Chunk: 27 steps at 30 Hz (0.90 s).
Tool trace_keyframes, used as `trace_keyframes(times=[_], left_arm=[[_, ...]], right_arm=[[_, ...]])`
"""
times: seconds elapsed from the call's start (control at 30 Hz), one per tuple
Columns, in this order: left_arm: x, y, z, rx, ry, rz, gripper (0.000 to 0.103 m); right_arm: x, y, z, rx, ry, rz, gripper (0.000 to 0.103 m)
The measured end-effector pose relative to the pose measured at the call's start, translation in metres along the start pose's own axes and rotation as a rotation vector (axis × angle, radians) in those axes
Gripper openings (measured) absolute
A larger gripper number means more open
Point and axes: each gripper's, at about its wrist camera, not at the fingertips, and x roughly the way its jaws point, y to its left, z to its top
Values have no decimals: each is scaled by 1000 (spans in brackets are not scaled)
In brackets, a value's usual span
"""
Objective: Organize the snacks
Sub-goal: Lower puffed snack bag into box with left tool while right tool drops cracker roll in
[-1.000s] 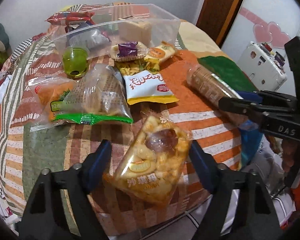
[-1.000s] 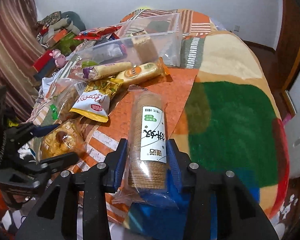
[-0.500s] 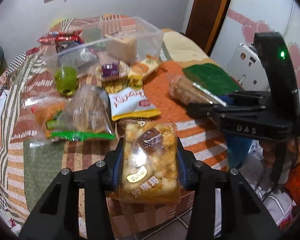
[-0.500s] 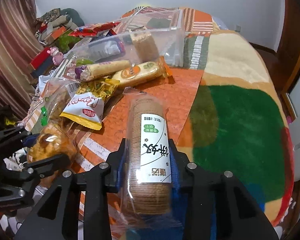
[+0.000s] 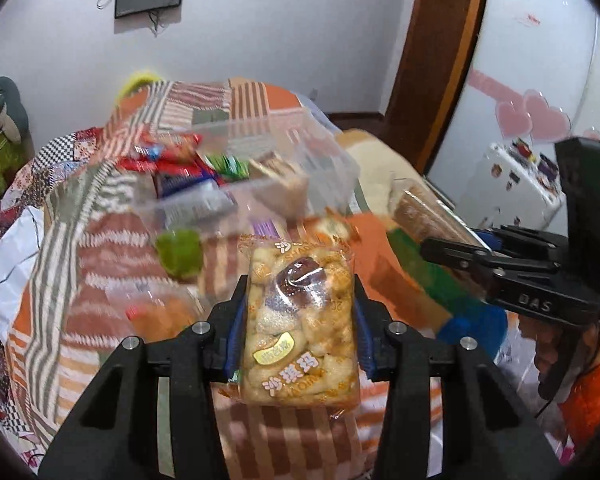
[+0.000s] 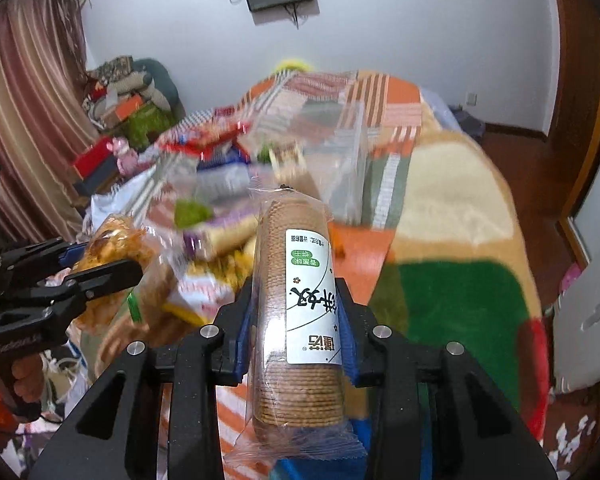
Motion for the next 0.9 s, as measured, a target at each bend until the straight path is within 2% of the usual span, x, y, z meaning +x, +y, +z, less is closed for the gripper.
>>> trace_keyframes(times=[0.23,0.47,0.7,0.9], left_arm=[[5,22,46,-21,-77,52,45],[25,38,84,-38,-94,73,45],[58,53,109,-80,-72,78,45],[91,65,121,-123,-30,48,45]], right_arm=[[-3,1,36,-17,-94,-6,33],[7,-1,69,-11,-161,-11,33],[28,-6,93,5,-172,-21,33],[57,-12,105,15,-137,-32,33]])
